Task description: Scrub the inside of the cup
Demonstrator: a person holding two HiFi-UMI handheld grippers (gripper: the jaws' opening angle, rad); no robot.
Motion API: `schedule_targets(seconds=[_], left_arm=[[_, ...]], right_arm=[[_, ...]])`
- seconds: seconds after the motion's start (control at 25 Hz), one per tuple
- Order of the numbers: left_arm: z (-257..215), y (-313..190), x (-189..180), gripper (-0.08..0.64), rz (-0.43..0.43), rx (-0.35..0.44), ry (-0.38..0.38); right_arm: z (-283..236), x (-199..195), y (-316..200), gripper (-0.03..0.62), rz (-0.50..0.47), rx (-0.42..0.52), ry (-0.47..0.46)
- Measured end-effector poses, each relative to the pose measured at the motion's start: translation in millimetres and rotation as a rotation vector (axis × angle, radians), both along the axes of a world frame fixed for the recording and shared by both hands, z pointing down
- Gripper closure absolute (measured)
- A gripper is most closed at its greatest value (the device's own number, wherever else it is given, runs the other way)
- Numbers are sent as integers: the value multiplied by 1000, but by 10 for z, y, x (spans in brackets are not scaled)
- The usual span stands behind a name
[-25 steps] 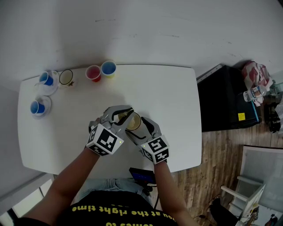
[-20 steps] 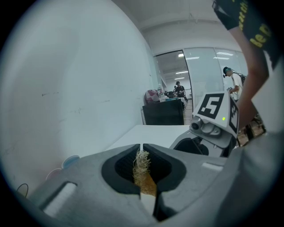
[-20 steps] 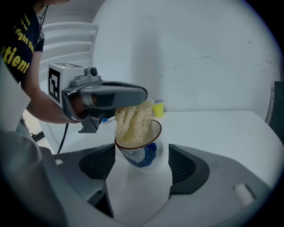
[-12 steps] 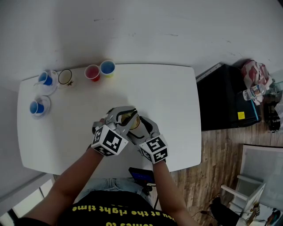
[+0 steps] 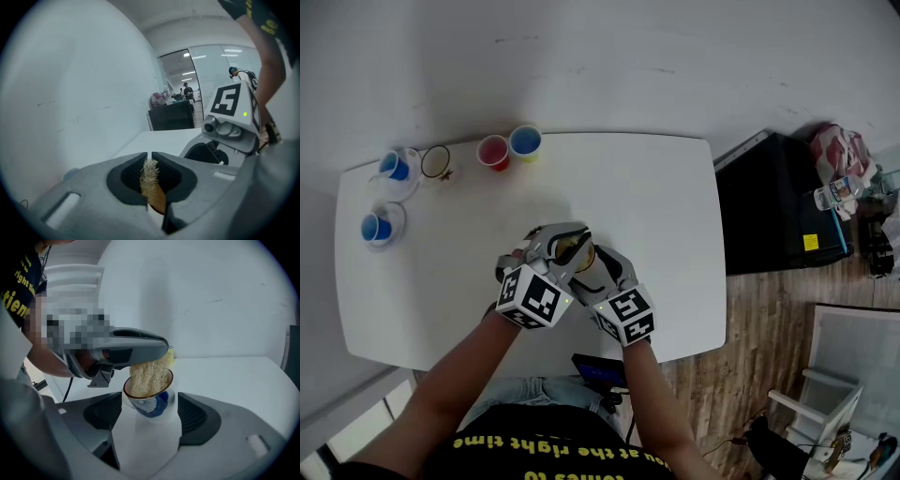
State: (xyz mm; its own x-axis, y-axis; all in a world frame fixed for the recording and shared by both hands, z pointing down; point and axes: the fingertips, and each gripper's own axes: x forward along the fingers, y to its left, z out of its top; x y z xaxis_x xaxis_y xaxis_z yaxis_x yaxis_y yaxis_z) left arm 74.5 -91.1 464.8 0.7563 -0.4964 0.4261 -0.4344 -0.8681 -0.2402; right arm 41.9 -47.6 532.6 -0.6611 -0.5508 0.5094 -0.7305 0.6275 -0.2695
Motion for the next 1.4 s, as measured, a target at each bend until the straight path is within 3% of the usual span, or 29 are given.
schedule_targets(seconds=[0.52, 0.92, 1.12, 1.4], left_arm=[[-167, -70, -146, 456, -35, -112, 135], [-160, -27, -125, 356, -6, -193, 174], [-248, -55, -205, 353, 16, -197, 196], [-206, -28, -350, 342, 80, -294, 211]], right_arm=[[3, -13, 6, 221, -1, -1, -3], [2, -27, -6, 219, -3, -2, -6], [8, -28, -5, 219, -6, -3, -6], [13, -13, -2, 220, -10, -5, -7]])
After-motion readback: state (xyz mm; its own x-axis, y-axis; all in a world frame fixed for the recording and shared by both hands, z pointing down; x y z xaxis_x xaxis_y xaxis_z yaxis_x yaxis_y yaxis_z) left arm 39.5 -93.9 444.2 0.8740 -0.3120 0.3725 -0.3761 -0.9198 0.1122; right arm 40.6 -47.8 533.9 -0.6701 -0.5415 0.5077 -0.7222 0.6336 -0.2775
